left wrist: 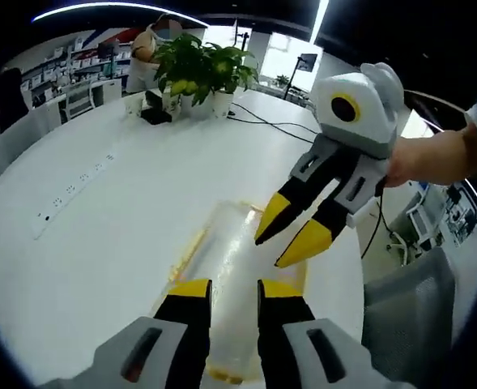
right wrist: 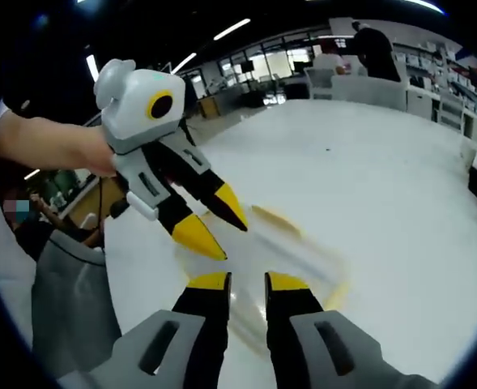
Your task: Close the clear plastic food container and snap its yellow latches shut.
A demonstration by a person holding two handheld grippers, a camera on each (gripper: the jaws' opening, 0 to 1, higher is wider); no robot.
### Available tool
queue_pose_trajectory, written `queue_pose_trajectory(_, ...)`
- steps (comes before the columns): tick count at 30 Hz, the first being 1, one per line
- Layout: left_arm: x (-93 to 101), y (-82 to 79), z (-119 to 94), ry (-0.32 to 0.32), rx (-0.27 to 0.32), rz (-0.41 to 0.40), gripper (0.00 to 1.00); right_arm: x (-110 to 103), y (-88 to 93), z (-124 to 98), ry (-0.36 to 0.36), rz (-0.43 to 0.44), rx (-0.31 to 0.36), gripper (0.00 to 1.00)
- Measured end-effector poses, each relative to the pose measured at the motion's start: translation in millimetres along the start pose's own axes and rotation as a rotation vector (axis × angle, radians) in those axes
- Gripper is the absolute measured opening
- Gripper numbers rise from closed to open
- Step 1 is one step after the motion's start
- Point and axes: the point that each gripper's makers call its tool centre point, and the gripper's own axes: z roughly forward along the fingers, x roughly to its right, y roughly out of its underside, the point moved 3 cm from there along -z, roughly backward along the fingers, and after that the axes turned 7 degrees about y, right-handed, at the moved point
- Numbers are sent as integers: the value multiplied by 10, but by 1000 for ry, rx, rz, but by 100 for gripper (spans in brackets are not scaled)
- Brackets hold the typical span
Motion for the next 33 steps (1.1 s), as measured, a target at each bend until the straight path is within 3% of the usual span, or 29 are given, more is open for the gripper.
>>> queue_pose_trajectory(23, -135, -116, 51, -23, -8, 19, 15, -100, 31, -8, -52, -5, -15, 11)
queue_pose_trajectory(33, -195, -144, 68, -38, -19, 17, 15, -236, 131, -56, -76, -78, 3, 11)
